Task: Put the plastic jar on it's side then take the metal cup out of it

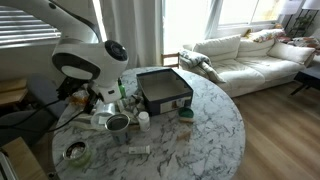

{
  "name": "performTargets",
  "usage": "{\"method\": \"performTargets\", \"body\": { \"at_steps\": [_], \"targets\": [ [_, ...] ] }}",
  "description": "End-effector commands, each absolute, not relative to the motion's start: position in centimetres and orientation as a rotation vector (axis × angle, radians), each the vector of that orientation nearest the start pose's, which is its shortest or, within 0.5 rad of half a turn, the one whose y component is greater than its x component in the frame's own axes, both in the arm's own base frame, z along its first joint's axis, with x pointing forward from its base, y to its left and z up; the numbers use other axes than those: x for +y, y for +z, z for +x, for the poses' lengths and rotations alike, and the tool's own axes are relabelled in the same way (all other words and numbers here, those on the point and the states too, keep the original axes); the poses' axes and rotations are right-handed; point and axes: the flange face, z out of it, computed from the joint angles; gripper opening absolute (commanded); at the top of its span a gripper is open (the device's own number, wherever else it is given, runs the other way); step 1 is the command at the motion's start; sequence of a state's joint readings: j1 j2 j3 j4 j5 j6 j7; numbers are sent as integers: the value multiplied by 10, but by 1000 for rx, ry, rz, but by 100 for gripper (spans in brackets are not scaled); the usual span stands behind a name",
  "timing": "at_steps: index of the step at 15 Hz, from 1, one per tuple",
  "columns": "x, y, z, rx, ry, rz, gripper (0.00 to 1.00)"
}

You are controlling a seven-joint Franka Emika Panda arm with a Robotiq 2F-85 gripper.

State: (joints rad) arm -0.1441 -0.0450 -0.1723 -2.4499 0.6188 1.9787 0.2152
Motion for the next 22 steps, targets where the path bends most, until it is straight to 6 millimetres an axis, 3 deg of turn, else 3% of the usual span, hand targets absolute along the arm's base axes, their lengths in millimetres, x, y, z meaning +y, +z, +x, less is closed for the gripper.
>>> {"method": "performTargets", "body": {
  "at_steps": [1, 4, 10, 11, 12, 14, 22],
  "targets": [
    [-102, 272, 419, 1007, 489, -2348, 100],
    [-104, 259, 421, 915, 404, -2384, 100],
    [-108, 251, 425, 815, 165, -2420, 100],
    [-108, 250, 426, 800, 136, -2415, 95],
    [-108, 249, 426, 784, 114, -2409, 72],
    [-107, 248, 429, 761, 90, -2400, 70],
    [-112, 260, 437, 794, 82, -2388, 8]
  ]
}}
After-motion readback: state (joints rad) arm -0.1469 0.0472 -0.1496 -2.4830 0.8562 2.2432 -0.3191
